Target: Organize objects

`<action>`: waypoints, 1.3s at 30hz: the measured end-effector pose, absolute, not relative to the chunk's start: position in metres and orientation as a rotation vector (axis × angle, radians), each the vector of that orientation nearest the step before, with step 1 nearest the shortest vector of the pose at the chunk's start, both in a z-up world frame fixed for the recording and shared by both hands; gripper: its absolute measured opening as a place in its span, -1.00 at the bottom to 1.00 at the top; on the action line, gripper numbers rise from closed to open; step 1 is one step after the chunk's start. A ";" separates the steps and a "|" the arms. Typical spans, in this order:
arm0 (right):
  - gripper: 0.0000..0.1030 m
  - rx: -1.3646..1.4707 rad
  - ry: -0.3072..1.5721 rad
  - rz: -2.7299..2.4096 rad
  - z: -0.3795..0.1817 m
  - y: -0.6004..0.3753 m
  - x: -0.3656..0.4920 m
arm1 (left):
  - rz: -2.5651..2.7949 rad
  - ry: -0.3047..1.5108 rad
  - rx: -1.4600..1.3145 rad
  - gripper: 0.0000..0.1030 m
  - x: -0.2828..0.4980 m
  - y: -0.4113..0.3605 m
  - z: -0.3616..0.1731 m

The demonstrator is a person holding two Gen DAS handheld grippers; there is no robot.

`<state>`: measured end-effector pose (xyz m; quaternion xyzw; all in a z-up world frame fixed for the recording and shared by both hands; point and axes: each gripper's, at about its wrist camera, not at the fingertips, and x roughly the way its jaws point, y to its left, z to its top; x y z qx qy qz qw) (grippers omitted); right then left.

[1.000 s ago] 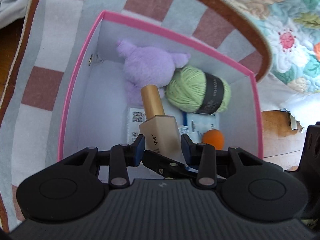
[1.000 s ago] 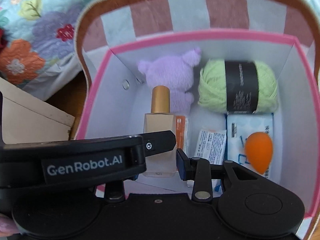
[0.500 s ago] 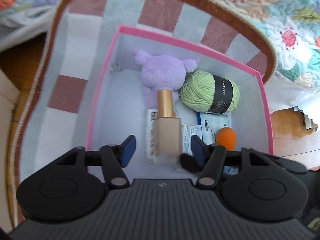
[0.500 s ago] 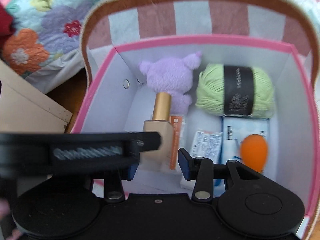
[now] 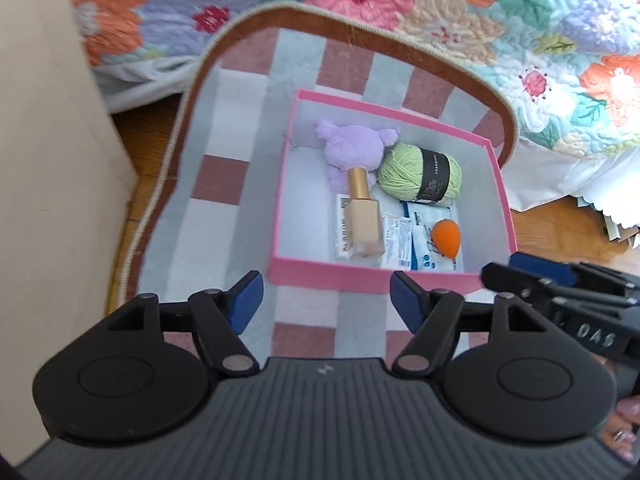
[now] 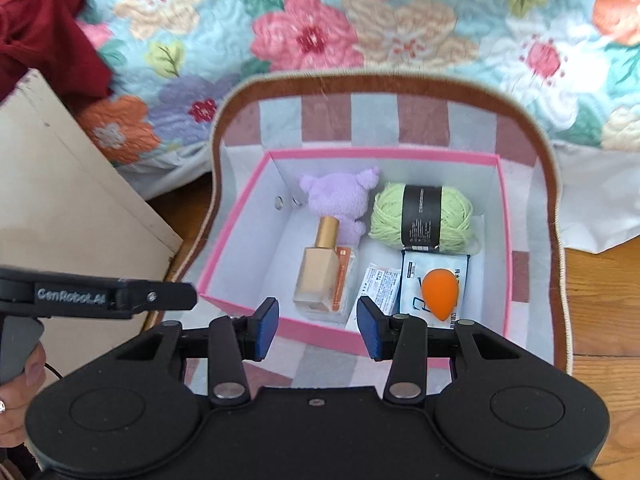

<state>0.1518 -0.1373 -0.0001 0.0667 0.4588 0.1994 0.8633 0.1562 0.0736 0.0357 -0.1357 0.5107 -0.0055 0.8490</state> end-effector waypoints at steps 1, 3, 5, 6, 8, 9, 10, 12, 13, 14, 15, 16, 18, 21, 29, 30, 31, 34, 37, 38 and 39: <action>-0.03 0.136 0.952 0.419 0.005 -0.138 0.146 | -0.009 1.068 -0.278 0.42 0.149 0.074 0.041; 0.00 0.125 0.938 0.413 0.013 -0.138 0.136 | -0.014 1.056 -0.264 0.46 0.136 0.075 0.049; 0.01 0.119 0.929 0.406 0.020 -0.140 0.124 | -0.019 1.051 -0.249 0.50 0.124 0.075 0.055; 0.01 0.118 0.924 0.402 0.023 -0.140 0.119 | -0.017 1.050 -0.242 0.53 0.119 0.075 0.058; 0.01 0.116 0.919 0.402 0.027 -0.142 0.109 | -0.009 1.047 -0.228 0.59 0.109 0.073 0.063; 0.02 0.112 0.920 0.396 0.028 -0.143 0.105 | -0.002 1.044 -0.226 0.68 0.104 0.072 0.066; 0.02 0.106 0.921 0.388 0.029 -0.143 0.100 | 0.006 1.039 -0.226 0.77 0.099 0.072 0.068; 0.04 0.095 0.916 0.379 0.031 -0.143 0.090 | 0.007 1.030 -0.223 0.87 0.090 0.070 0.073; 0.04 0.094 0.916 0.374 0.032 -0.144 0.086 | 0.000 1.029 -0.216 0.90 0.087 0.069 0.074; 0.05 0.097 0.916 0.372 0.033 -0.145 0.082 | -0.005 1.031 -0.211 0.90 0.084 0.068 0.075; 0.06 0.101 0.915 0.369 0.035 -0.146 0.079 | -0.007 1.032 -0.207 0.90 0.081 0.067 0.077; 0.07 0.106 0.913 0.365 0.036 -0.147 0.076 | -0.009 1.033 -0.205 0.90 0.078 0.066 0.078; 0.16 0.120 0.910 0.360 0.038 -0.150 0.070 | -0.011 1.040 -0.206 0.90 0.073 0.065 0.079; 0.26 0.129 0.910 0.347 0.041 -0.152 0.061 | 0.001 1.050 -0.209 0.91 0.065 0.063 0.079; 0.30 0.119 0.925 0.322 0.041 -0.157 0.046 | 0.070 1.071 -0.200 0.92 0.050 0.066 0.080; 0.31 0.117 0.926 0.317 0.041 -0.158 0.044 | 0.070 1.079 -0.197 0.93 0.050 0.066 0.080; 0.32 0.112 0.927 0.311 0.041 -0.158 0.043 | 0.069 1.086 -0.194 0.93 0.050 0.066 0.080; 0.40 0.103 0.935 0.297 0.039 -0.159 0.039 | 0.070 1.095 -0.176 0.93 0.048 0.064 0.080; 0.66 0.116 0.950 0.278 0.037 -0.161 0.037 | 0.070 1.100 -0.150 0.93 0.048 0.061 0.079; 0.79 0.122 0.955 0.265 0.036 -0.161 0.037 | 0.069 1.102 -0.143 0.93 0.049 0.060 0.079; 0.87 0.127 0.968 0.245 0.035 -0.162 0.038 | 0.068 1.105 -0.138 0.93 0.049 0.059 0.078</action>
